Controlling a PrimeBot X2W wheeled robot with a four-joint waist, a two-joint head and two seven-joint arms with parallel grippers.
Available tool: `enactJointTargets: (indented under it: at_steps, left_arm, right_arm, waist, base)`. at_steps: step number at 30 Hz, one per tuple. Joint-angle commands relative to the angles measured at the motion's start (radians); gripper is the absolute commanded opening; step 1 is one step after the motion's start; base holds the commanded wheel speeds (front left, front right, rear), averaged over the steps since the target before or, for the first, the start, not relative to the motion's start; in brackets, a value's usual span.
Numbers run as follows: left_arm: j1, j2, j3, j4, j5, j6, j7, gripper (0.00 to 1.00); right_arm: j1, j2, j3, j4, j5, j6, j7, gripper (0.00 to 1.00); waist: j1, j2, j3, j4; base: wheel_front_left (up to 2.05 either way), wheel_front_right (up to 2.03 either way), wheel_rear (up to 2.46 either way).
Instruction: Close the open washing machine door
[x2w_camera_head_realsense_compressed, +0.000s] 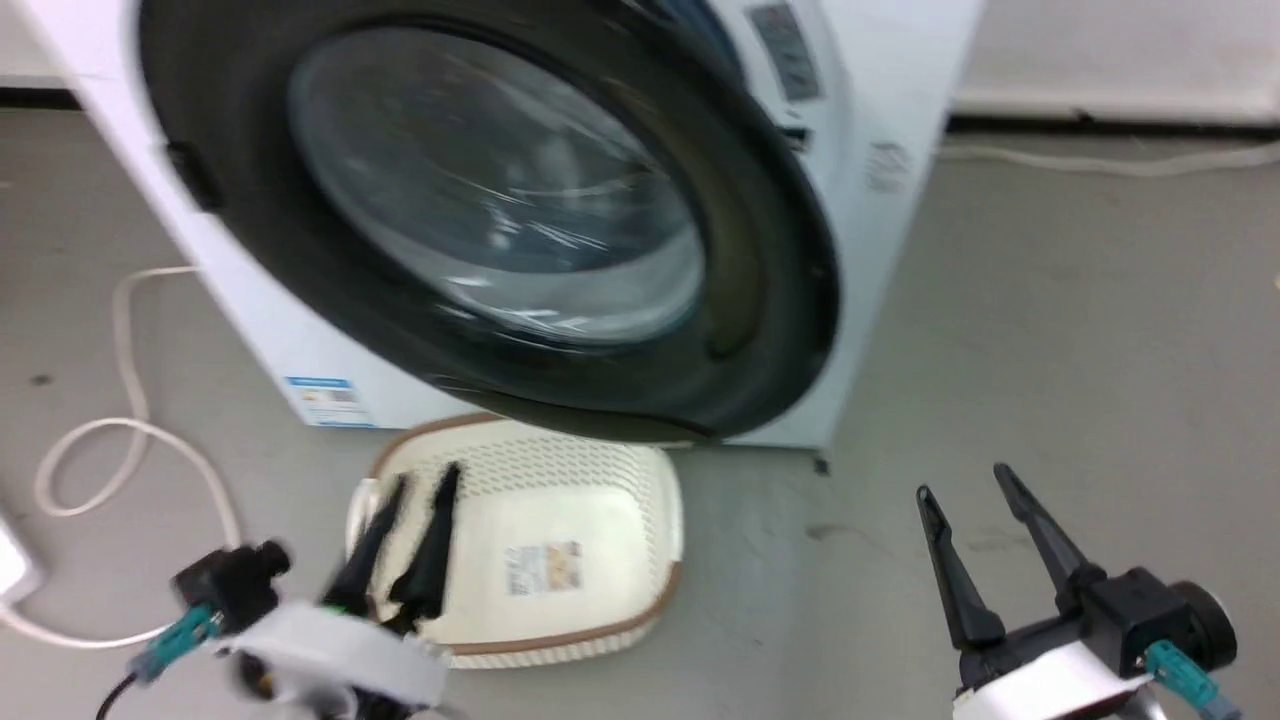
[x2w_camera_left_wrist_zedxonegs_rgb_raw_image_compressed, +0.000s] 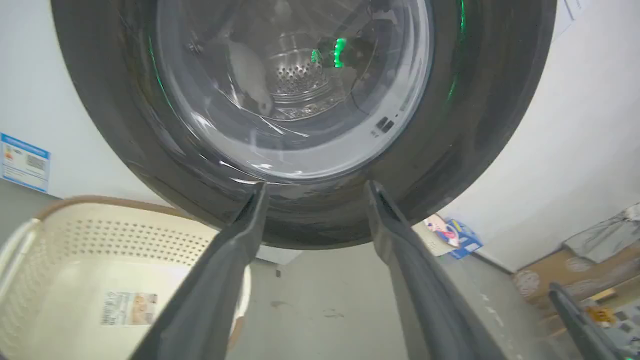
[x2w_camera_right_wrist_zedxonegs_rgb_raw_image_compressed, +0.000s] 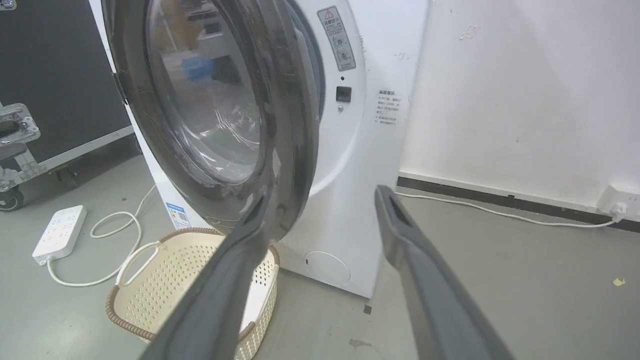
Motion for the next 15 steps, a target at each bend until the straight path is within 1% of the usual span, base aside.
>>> enactJointTargets:
  at_steps: [1,2,3,4,5,6,7,8,9,10,11,12,13,14,15]
  left_arm:
    - [0.046,-0.010,0.068,-0.019,0.171,0.038,-0.005,1.00]
    - [0.070,-0.024,0.106,-0.037,0.253,0.054,-0.005,1.00]
    - [0.070,-0.024,0.106,-0.037,0.253,0.054,-0.005,1.00]
    - [0.120,-0.057,0.168,-0.080,0.399,0.077,-0.006,1.00]
    - [0.120,-0.057,0.168,-0.080,0.399,0.077,-0.006,1.00]
    - [0.165,-0.089,0.219,-0.117,0.517,0.088,-0.006,1.00]
    - [0.186,-0.107,0.241,-0.131,0.562,0.091,-0.006,1.00]
    - [0.186,-0.107,0.241,-0.131,0.562,0.091,-0.006,1.00]
    - [0.223,-0.119,0.265,-0.152,0.668,0.092,-0.006,1.00]
    - [0.223,-0.119,0.265,-0.152,0.668,0.092,-0.006,1.00]
    - [0.253,-0.119,0.270,-0.159,0.763,0.090,-0.006,1.00]
    - [0.264,-0.120,0.270,-0.161,0.804,0.089,-0.006,1.00]
    - [0.264,-0.120,0.270,-0.161,0.804,0.089,-0.006,1.00]
    - [0.283,-0.133,0.272,-0.170,0.848,0.081,-0.006,1.00]
    - [0.283,-0.133,0.272,-0.170,0.848,0.081,-0.006,1.00]
  right_arm:
    - [0.022,0.004,0.005,-0.001,0.003,0.001,-0.005,1.00]
    - [0.027,0.004,0.009,0.000,0.000,0.001,-0.005,1.00]
    - [0.027,0.004,0.009,0.000,0.000,0.001,-0.005,1.00]
    - [0.036,0.005,0.014,0.002,-0.004,0.001,-0.005,1.00]
    - [0.036,0.005,0.014,0.002,-0.004,0.001,-0.005,1.00]
    - [0.044,0.006,0.018,0.004,-0.004,0.001,-0.005,1.00]
    - [0.048,0.007,0.019,0.006,-0.005,0.001,-0.005,1.00]
    - [0.048,0.007,0.019,0.006,-0.005,0.001,-0.005,1.00]
    - [0.057,0.008,0.019,0.010,-0.008,0.001,-0.005,1.00]
    - [0.057,0.008,0.019,0.010,-0.008,0.001,-0.005,1.00]
    - [0.065,0.010,0.016,0.018,-0.012,0.001,-0.005,1.00]
    - [0.069,0.011,0.012,0.021,-0.012,0.001,-0.005,1.00]
    - [0.069,0.011,0.012,0.021,-0.012,0.001,-0.005,1.00]
    - [0.074,0.014,0.005,0.026,-0.011,0.001,-0.005,1.00]
    - [0.074,0.014,0.005,0.026,-0.011,0.001,-0.005,1.00]
  waist:
    - [0.0002,-0.0001,-0.067,0.078]
    - [0.0002,-0.0001,-0.072,0.088]
    - [0.0002,-0.0001,-0.072,0.088]
    - [0.0002,-0.0001,-0.082,0.106]
    - [0.0002,-0.0001,-0.082,0.106]
    - [0.0002,-0.0001,-0.087,0.121]
    - [0.0002,-0.0001,-0.090,0.128]
    - [0.0002,-0.0001,-0.090,0.128]
    - [0.0002,-0.0001,-0.095,0.139]
    - [0.0002,-0.0001,-0.095,0.139]
    - [0.0002,-0.0001,-0.098,0.146]
    - [0.0002,-0.0001,-0.099,0.148]
    - [0.0002,-0.0001,-0.099,0.148]
    - [0.0002,-0.0001,-0.100,0.154]
    - [0.0002,-0.0001,-0.100,0.154]
  base:
    - [0.00,0.00,0.00]
    - [0.00,0.00,0.00]
    - [0.00,0.00,0.00]
    - [0.00,0.00,0.00]
    - [0.00,0.00,0.00]
    - [0.00,0.00,0.00]
    - [0.00,0.00,0.00]
    - [0.00,0.00,0.00]
    - [0.00,0.00,0.00]
    - [0.00,0.00,0.00]
    - [0.00,0.00,0.00]
    - [0.00,0.00,0.00]
    - [0.00,0.00,0.00]
    - [0.00,0.00,0.00]
    - [0.00,0.00,0.00]
